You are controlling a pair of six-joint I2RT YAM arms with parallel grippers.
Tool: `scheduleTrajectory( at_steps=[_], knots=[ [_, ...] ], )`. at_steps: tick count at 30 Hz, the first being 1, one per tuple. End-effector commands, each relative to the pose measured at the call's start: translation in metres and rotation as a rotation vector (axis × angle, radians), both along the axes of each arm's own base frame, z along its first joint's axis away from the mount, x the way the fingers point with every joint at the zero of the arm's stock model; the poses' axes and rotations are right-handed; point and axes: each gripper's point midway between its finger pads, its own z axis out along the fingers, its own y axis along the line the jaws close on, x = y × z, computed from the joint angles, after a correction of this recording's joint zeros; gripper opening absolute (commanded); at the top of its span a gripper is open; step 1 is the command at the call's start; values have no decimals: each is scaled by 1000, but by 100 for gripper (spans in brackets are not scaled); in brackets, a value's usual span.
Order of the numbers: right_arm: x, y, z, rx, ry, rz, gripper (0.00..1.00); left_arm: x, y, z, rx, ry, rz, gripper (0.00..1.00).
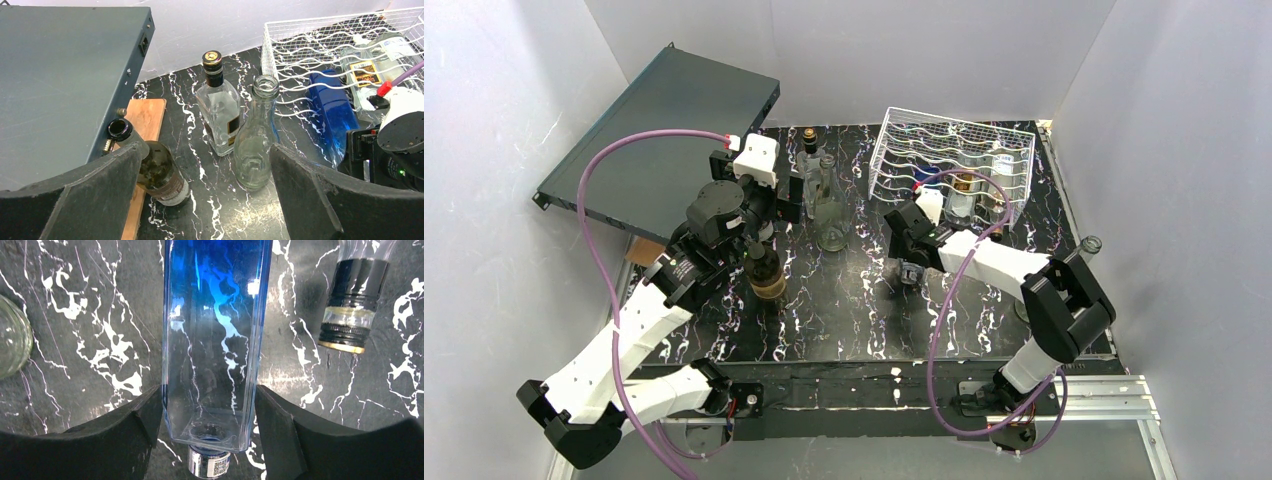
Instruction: Put the wine bottle on the wine rack
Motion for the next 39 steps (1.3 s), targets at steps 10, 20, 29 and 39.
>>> scheduleTrajectory(
  at_steps=[10,20,29,39],
  knots=[
    [34,-1,-10,-29,-166,-17,1,-3,4,14,-25,-35,10,99],
    [73,-10,8,-92,-248,-32,1,-4,5,14,-23,-36,12,99],
    [98,-13,9,-110,-274,-14,1,-3,1,11,-19,-30,2,99],
    [122,-20,20,-112,-307,-19,1,-2,-4,6,-11,-18,-10,99]
  ],
)
